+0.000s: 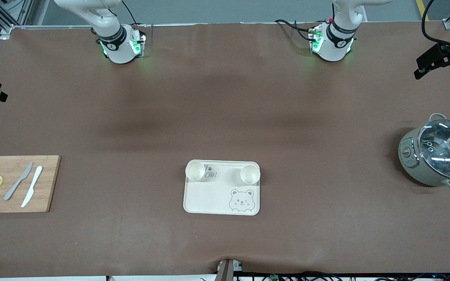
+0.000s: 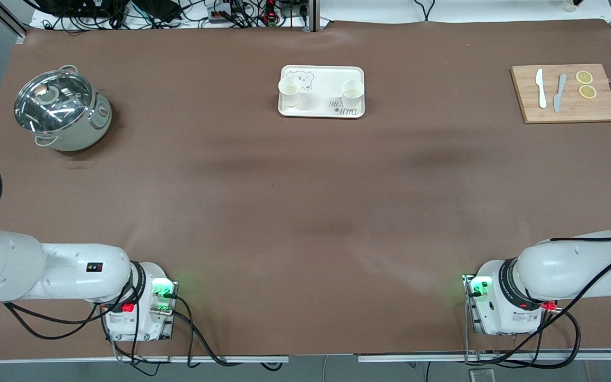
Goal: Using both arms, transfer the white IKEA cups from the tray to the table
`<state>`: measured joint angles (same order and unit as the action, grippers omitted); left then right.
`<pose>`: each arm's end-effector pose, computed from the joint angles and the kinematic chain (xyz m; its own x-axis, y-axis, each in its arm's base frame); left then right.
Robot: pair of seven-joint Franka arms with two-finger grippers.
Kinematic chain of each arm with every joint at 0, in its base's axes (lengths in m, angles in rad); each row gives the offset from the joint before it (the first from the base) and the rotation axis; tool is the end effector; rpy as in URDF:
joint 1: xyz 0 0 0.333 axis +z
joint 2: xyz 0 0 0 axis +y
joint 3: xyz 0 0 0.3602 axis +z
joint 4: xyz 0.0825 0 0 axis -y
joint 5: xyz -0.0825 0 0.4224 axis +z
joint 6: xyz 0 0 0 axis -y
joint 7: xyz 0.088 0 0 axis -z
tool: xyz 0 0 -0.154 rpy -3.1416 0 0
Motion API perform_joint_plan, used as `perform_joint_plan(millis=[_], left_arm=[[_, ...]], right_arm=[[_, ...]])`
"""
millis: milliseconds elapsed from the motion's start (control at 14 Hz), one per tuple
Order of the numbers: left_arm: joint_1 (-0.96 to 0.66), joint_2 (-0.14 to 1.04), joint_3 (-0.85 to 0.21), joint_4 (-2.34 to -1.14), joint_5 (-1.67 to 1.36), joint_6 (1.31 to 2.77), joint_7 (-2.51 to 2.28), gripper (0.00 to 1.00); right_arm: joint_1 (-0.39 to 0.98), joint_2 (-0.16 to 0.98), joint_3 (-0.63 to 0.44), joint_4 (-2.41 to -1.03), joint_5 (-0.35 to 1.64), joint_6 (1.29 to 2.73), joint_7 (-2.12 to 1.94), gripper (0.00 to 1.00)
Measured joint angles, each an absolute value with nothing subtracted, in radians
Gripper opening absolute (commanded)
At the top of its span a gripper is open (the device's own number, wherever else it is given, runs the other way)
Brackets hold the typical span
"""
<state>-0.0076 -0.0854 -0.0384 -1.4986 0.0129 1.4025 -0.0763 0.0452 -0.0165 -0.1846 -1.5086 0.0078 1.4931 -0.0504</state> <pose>0.5415 -0.0239 0.6917 0.9994 0.0326 -0.0095 0.0325 -0.9993 -0.0168 0.5738 -0.0802 0.6559 0.9961 -0.0883 0.0013 -0.0882 -0.9960 -0.0107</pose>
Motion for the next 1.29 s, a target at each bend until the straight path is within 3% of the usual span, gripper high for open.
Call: perform_joint_plan(millis=[1286], left_arm=[[-0.011, -0.079, -0.067, -1.501, 0.013, 1.358, -0.076, 1.0]], right_arm=[[0.045, -0.003, -0.185, -1.509, 0.009, 1.495, -0.05, 1.0]])
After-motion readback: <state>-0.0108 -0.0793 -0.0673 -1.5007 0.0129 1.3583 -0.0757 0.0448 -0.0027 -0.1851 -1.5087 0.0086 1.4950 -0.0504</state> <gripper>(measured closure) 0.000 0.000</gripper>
